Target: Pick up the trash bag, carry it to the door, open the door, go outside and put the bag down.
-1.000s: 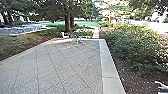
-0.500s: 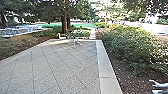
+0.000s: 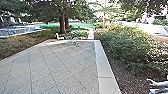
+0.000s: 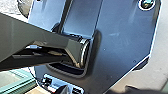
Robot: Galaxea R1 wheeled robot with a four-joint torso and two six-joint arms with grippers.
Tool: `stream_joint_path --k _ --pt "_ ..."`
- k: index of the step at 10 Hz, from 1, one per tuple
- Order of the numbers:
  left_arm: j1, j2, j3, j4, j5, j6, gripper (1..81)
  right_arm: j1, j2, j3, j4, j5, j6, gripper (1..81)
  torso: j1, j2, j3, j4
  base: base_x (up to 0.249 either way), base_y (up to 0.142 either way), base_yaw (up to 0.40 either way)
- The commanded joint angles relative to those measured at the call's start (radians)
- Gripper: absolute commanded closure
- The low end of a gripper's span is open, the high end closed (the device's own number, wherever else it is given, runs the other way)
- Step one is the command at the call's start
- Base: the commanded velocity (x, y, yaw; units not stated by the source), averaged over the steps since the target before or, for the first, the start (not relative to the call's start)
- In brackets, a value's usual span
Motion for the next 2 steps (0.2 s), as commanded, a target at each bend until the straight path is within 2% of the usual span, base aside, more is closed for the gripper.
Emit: stream_joint_path --k 1,2 --pt "-0.034 0.011 -0.027 -0.019 -0.008 -0.023 1.0 0.027 0.003 0.005 0.02 0.0 0.004 1.0 0.0 0.0 0.0 0.0 0.0 0.0 0.0" --pt "-0.039 0.017 -0.029 -0.019 -0.057 -0.04 1.0 0.023 0.0 0.003 0.018 0.04 0.004 1.0 0.0 0.0 0.0 0.0 0.0 0.0 0.0"
